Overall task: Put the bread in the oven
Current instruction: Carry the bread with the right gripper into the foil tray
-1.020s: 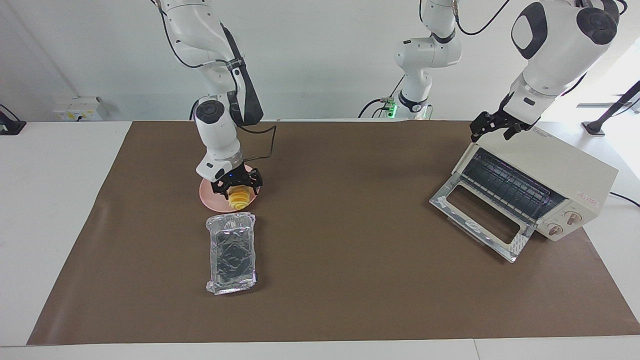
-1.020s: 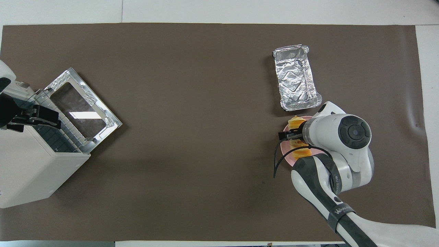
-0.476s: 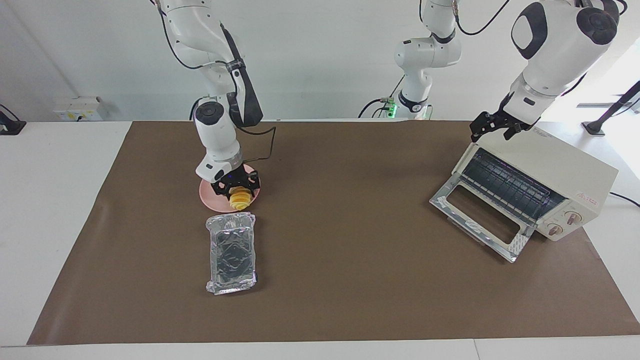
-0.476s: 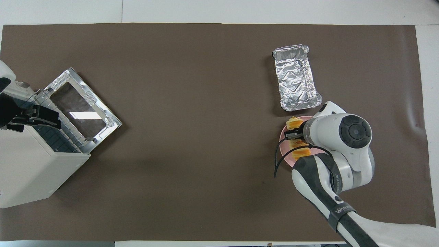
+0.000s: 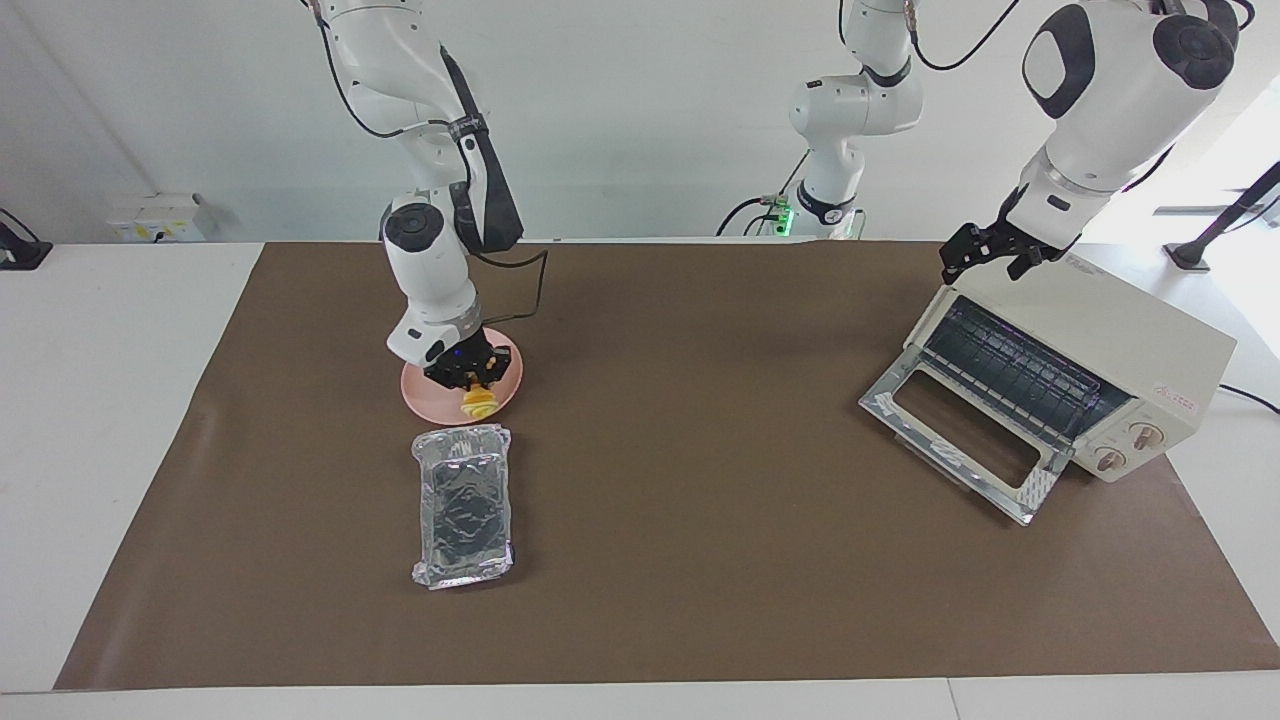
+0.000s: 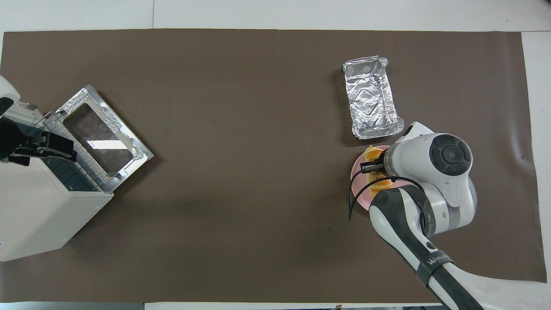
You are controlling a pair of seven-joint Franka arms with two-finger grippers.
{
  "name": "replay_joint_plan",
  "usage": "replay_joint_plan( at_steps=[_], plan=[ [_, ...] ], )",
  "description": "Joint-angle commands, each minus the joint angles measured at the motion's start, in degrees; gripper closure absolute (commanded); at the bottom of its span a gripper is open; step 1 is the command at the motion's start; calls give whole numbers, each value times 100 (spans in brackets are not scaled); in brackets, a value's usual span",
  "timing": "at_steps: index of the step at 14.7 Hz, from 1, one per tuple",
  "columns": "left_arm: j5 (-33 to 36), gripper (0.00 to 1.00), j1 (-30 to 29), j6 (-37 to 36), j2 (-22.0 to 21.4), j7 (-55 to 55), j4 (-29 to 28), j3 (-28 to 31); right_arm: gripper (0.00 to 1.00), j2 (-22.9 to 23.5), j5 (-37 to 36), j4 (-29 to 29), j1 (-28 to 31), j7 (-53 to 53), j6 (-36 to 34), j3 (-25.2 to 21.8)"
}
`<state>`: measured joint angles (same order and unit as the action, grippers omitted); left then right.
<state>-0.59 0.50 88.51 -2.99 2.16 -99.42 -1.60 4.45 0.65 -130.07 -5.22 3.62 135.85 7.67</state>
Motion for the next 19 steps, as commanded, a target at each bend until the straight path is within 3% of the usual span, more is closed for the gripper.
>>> replay_joint_plan(
  at_steps=[1,6,11,14,19],
  plan=[
    [103,0,3,87,-79,21,-77,2,100,125,-91,988,117,-116,-1092,32],
    [103,0,3,87,-71,21,-77,2,100,723,-65,2562,319,-406,-1736,24],
    [103,0,3,87,-71,13,-77,2,100,2750,-65,5417,276,-389,-2835,6],
    [103,0,3,87,-79,21,-77,2,100,3324,-100,5852,249,-336,-2617,-3],
    [103,0,-6,87,-79,13,-77,2,100,3422,-205,5511,135,-231,-1766,-20]
  ],
)
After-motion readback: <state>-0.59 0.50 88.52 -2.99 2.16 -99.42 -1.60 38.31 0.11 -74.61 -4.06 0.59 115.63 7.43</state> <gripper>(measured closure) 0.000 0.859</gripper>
